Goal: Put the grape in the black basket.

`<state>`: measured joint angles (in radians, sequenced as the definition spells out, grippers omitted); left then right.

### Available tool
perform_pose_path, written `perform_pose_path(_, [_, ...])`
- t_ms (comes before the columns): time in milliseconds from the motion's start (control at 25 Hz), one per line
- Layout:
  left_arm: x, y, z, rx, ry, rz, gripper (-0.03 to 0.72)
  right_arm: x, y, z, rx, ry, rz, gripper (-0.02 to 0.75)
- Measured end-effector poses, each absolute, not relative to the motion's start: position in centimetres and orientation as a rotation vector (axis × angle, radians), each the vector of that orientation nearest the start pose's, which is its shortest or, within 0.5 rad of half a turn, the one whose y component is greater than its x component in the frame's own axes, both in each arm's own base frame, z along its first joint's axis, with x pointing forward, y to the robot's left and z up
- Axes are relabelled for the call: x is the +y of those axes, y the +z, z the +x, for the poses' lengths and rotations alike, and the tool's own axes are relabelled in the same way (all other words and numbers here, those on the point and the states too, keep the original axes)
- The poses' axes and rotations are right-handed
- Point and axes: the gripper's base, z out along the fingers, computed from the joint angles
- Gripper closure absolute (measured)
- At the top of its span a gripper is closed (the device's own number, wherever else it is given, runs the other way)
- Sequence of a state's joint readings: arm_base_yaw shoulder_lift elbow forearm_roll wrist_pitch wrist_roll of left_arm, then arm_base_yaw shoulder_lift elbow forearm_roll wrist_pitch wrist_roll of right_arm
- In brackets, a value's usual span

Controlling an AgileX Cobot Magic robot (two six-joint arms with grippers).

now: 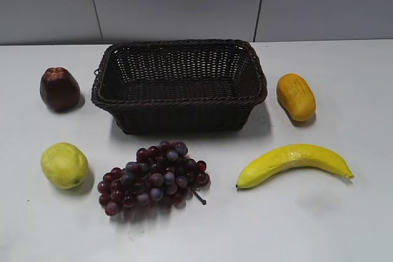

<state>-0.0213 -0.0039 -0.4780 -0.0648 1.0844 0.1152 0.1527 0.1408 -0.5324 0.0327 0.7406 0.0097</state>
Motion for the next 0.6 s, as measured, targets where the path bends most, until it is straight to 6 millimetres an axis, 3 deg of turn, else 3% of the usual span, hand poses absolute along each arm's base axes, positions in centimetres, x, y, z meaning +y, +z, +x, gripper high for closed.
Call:
perform_pose_path(240, [-0.5, 26.9, -0.4, 2.079, -0.021, 0.145, 0.458, 2.0, 31.6, 8.1, 1.892, 0.222, -0.141, 0.076])
perform_pose_path(600, [-0.5, 26.9, -0.4, 2.079, -0.021, 0.145, 0.457, 5.3, 29.3, 16.8, 2.211, 0.441, -0.283, 0.083])
